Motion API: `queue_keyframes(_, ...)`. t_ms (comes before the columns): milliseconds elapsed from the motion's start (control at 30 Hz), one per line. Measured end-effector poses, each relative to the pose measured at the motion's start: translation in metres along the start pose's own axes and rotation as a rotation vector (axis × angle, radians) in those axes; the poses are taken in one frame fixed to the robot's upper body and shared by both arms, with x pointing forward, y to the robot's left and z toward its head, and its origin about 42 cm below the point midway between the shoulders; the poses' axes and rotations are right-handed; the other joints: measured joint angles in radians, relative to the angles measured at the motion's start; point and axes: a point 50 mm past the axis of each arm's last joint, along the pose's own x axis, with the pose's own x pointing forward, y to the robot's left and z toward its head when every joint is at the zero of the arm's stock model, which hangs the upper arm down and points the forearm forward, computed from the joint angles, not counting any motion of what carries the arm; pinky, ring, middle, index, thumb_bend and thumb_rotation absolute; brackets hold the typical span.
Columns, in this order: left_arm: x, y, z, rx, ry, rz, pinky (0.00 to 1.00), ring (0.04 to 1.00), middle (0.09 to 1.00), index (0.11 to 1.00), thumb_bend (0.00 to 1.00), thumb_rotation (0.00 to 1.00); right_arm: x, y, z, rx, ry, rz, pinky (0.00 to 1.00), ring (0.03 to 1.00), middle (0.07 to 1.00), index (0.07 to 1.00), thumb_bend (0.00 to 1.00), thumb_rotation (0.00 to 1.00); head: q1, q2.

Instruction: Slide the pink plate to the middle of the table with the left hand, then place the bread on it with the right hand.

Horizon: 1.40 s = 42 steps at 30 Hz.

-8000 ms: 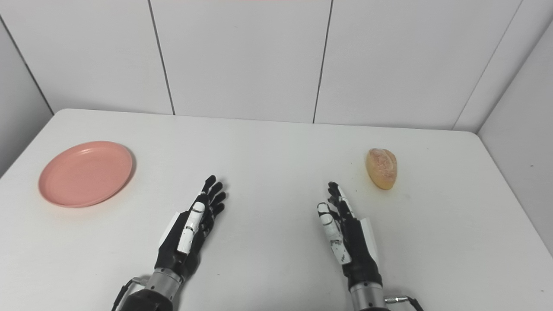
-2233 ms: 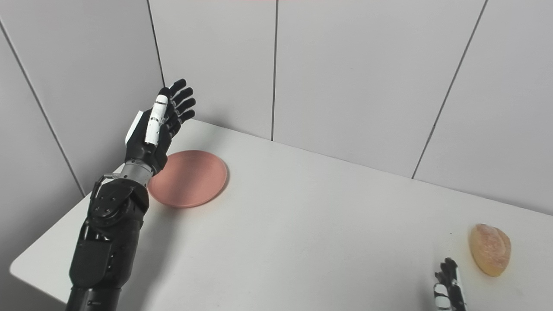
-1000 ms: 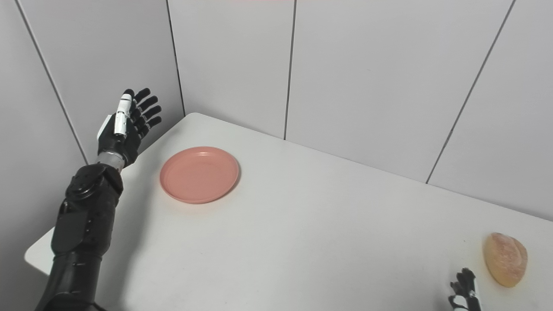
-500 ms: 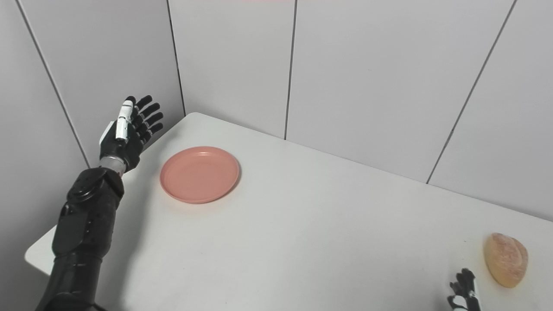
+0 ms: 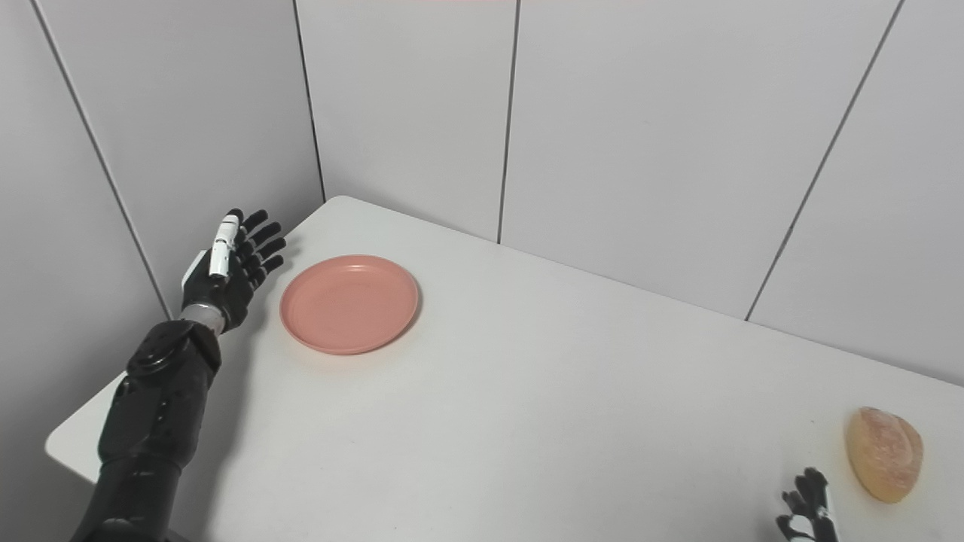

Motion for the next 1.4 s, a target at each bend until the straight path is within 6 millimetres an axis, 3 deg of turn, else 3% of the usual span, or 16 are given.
queue_keyframes(267,0.000,0.002,-0.004,-0.027,0.013,-0.009,0.94,0.911,0.912,0.896,0.29,1.00,0.000,0.000,0.000,0.000,0.000,-0.001,0.97,0.984,0.996,0.996,0.19,1.00,0.002,0.002)
queue_keyframes(633,-0.001,0.006,-0.011,-0.022,0.009,0.006,0.88,0.884,0.892,0.879,0.26,1.00,0.000,-0.001,0.000,0.002,0.000,-0.002,0.98,0.989,1.000,1.000,0.18,1.00,0.000,0.005)
queue_keyframes(833,-0.003,0.006,-0.025,-0.021,0.021,0.004,0.91,0.904,0.909,0.890,0.27,1.00,0.000,-0.001,0.000,-0.002,0.000,-0.005,0.97,0.978,0.990,0.991,0.19,1.00,0.000,0.008)
queue_keyframes(1000,-0.003,0.007,-0.029,-0.019,0.004,0.007,0.87,0.878,0.890,0.886,0.26,1.00,0.000,-0.001,0.000,-0.002,0.000,-0.003,0.97,0.986,0.999,0.999,0.20,1.00,-0.003,0.011)
queue_keyframes(1400,-0.003,-0.003,-0.039,-0.006,-0.001,-0.041,0.92,0.903,0.906,0.896,0.28,1.00,0.000,-0.001,0.000,-0.005,0.000,-0.003,0.95,0.978,0.993,0.990,0.20,1.00,-0.011,0.012)
